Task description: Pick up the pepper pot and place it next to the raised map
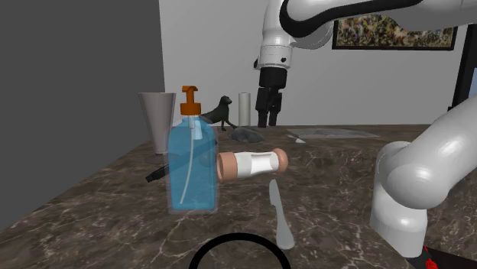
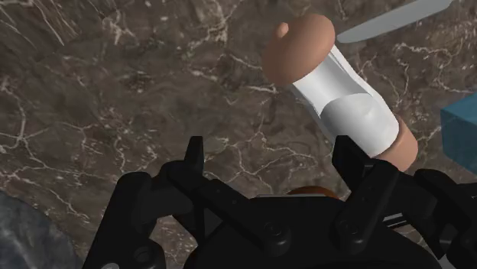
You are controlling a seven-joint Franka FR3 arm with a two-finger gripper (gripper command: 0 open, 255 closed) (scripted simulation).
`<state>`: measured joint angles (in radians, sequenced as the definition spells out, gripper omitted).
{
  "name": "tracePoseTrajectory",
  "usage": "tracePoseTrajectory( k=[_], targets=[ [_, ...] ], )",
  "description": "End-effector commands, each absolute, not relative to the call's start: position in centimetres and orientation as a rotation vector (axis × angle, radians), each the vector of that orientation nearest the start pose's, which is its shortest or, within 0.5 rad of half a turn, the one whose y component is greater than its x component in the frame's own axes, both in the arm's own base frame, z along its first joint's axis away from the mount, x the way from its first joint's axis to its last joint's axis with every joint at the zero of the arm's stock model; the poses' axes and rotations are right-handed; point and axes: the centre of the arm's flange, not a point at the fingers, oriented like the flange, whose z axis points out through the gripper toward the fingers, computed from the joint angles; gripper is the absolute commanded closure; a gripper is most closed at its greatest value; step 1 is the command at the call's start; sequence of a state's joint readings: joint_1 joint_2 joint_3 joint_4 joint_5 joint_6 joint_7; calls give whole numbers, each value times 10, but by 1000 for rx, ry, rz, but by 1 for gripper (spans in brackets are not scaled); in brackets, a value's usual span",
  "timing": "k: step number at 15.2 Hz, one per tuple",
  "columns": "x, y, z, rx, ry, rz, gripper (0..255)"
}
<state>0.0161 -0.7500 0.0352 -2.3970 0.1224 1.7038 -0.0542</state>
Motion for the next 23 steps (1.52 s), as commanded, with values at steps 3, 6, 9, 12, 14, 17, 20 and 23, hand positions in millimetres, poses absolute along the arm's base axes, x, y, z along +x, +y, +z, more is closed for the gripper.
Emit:
tracePoseTrajectory(
  k=[3,6,9,12,14,17,20,23],
  targets=[
    [328,52,559,-3010,-413,-120,0],
    [323,83,539,-2916,-833,-167,0],
    [312,109,521,-2787,-1188,-206,0],
    [313,111,506,-2787,-1188,-206,0],
    [314,113,495,-2787,-1188,-206,0],
    [315,115,482,-2787,-1188,-206,0],
    [315,115,482,-2787,-1188,-206,0],
    [315,115,482,-2787,-1188,-206,0]
  ],
)
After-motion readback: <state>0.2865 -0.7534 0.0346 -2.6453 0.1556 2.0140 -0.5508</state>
